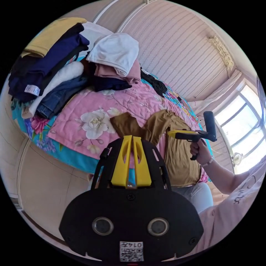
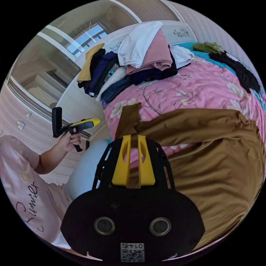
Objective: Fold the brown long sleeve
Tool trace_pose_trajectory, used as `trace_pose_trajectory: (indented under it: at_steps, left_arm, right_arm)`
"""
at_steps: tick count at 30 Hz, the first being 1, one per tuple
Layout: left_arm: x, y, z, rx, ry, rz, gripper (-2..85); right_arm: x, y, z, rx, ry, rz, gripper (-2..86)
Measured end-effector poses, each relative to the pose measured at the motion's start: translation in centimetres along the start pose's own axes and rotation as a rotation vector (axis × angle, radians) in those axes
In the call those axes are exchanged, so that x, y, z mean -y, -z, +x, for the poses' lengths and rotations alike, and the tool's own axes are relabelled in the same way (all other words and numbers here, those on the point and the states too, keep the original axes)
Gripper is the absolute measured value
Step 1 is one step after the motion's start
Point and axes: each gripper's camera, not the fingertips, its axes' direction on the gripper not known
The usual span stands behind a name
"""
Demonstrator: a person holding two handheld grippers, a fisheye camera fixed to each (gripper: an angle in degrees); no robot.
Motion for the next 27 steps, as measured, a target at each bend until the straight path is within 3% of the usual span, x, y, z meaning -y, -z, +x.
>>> trace_pose_trajectory:
  at_steps: [5,8,11,17,22,27]
  left_arm:
    - [3.6,-4.3,-4.1,0.064,-0.039,-0.095,7.1]
    - [3.4,-5.8,-5.9,0.116,-0.024,-0.180,3.3]
    - [2.4,-3.8,-7.5,0.052,-0.017,-0.124,-0.3]
    - [-3.5,6.6,-10.4,0.007,0.050,0.181,-1.0]
    - [-8.9,7.9,-14.4,0.079,0.187,0.146,-0.9]
    - [-11.9,7.6,-17.4,0.003,0.281,0.038,0.8]
  right_arm:
    - [3.7,-5.7,-2.2,-0.045,-0.021,-0.057,7.8]
    - [5.9,-9.1,-1.6,-0.128,-0.066,-0.100,6.6]
    - [6.8,-11.4,-0.7,-0.072,-0.085,-0.166,1.7]
    - [8.7,-9.8,-3.7,-0.039,0.046,0.015,0.2]
    - [10.3,-12.3,-3.3,-0.054,0.057,-0.086,0.3]
    - [10.1,-9.1,0.7,-0.164,0.005,-0.083,1.0]
